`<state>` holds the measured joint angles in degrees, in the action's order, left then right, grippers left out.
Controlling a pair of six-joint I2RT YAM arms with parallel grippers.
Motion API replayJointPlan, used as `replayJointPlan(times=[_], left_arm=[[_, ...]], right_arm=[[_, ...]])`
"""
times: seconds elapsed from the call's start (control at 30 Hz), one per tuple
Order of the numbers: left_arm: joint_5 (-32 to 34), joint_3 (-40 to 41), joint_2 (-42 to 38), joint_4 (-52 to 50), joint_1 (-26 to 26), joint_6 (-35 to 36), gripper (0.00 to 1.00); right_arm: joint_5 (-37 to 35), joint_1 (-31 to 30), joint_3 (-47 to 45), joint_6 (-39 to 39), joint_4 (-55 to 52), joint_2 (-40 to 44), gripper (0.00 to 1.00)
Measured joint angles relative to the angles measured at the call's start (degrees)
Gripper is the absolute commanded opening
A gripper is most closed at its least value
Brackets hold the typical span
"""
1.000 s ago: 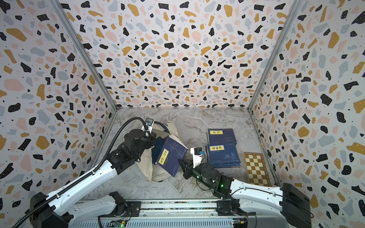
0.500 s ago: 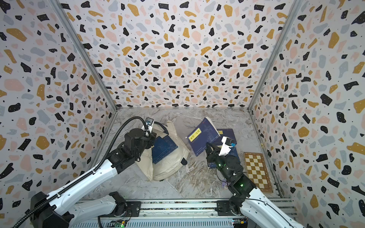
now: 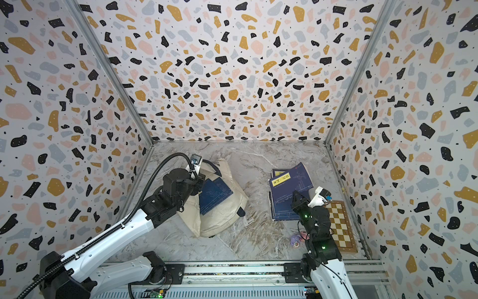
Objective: Take out the books from the canvas bag
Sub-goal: Place the book on the book.
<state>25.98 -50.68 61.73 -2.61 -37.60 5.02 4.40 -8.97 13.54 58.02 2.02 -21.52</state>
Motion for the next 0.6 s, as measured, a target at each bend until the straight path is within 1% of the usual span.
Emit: replayJointPlan(times=[0.1,0.37,0.6], left_arm=[[0.0,0.0,0.0,0.0,0.0,0.0,0.00],[-0.2,0.0,0.0,0.0,0.0,-0.2,0.00],[-0.3,0.0,0.0,-0.1,0.0,-0.2,0.00]], right_arm=[[1.8,2.1,-2.2,2.6,-1.5,0.5,0.00],[5.3,5.6,-5.5,7.8,-2.8,0.1,0.00],[3.8,7.4,-6.8,12.3,-8.3,4.8,0.00]])
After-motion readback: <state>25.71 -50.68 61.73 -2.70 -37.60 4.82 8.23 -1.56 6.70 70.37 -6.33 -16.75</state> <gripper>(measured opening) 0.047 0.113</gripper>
